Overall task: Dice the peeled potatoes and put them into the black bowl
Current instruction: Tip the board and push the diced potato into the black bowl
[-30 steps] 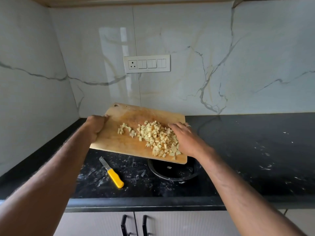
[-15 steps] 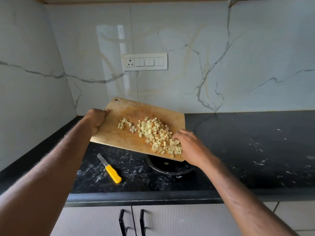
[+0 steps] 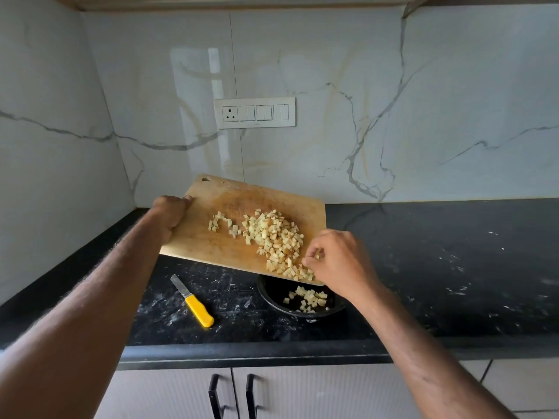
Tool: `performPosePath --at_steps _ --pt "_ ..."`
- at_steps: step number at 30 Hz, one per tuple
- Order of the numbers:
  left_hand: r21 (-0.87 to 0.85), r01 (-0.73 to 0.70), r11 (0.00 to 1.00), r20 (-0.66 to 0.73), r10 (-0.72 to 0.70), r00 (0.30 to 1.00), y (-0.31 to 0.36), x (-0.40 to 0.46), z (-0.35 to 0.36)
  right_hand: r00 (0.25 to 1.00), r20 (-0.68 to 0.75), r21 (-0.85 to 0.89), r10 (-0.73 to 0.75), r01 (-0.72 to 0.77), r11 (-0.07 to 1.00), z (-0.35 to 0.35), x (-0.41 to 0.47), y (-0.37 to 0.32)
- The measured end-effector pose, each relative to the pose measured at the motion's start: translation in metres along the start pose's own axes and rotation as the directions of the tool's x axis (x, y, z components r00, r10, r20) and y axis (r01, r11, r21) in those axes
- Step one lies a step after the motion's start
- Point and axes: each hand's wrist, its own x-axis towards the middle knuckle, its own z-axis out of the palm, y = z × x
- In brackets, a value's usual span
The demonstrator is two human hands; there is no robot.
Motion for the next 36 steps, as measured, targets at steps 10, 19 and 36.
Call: performPosePath --at_steps 10,19,36 --pt "0.003 -0.03 1.0 0.004 0.03 1.0 0.003 -0.006 0.0 0.993 0.071 0.071 -0.09 0.085 0.994 0.032 0.019 -0.015" --pt "-0.018 -0.038 0.999 -0.001 0.038 0.999 -0.002 -0.004 0.002 0.984 0.113 0.072 -0.14 0.133 0.989 0.025 0.007 -0.028" --pt "-0.032 -0.054 0.998 0.012 0.055 0.998 0.0 -0.009 0.002 0.99 0.143 0.183 -0.015 -0.012 0.983 0.009 0.003 -0.003"
